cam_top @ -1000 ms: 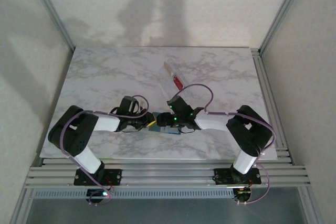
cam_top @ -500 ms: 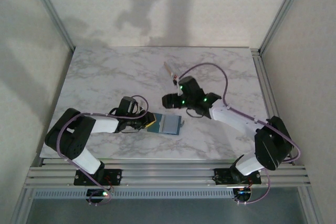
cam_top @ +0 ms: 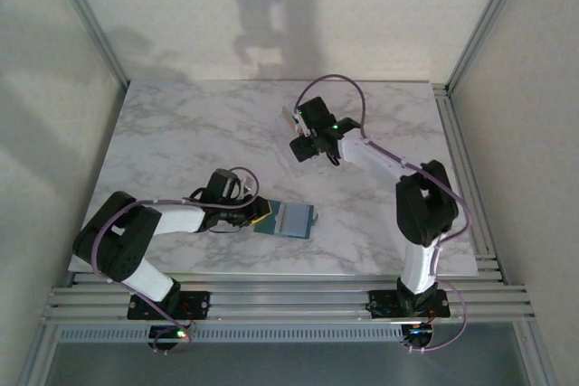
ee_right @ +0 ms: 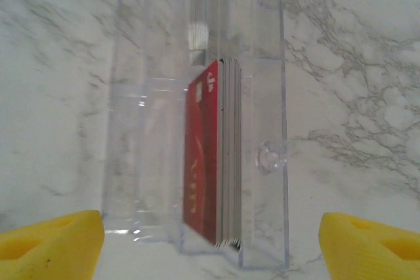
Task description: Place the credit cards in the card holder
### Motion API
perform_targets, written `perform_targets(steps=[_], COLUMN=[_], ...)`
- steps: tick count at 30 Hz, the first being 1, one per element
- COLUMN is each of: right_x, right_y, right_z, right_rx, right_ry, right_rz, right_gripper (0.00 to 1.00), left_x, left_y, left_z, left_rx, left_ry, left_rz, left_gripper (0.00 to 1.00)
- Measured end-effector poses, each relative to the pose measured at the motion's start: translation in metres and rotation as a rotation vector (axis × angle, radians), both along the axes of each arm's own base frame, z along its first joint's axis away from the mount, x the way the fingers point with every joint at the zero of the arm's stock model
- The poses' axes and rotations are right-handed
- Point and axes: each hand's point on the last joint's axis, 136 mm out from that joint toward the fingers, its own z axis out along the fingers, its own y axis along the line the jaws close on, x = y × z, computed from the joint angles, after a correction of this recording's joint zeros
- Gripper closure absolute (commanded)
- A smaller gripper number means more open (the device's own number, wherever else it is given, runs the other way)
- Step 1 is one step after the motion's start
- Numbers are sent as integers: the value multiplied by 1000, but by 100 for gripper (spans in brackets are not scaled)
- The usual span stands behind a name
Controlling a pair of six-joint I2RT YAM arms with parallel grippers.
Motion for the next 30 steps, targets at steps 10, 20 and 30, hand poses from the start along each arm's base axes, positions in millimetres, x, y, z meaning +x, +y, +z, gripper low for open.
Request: perform_targets(steps=[10, 20, 30], right_x=[24, 29, 24], right_y=[-21, -9, -7], right_z=[-8, 10, 5], right_rx=[-241, -352, -335], right_ry=[-92, -211, -182], right_rz=[-22, 23, 32], right_gripper=[25, 77, 96], left_x=[-8, -13, -14], left_y=[6, 5, 5], left_z=[0, -1, -2], left_rx=[23, 40, 44], left_ry=[1, -5, -8], left_rz=[11, -15, -23], left_gripper=[70, 70, 71])
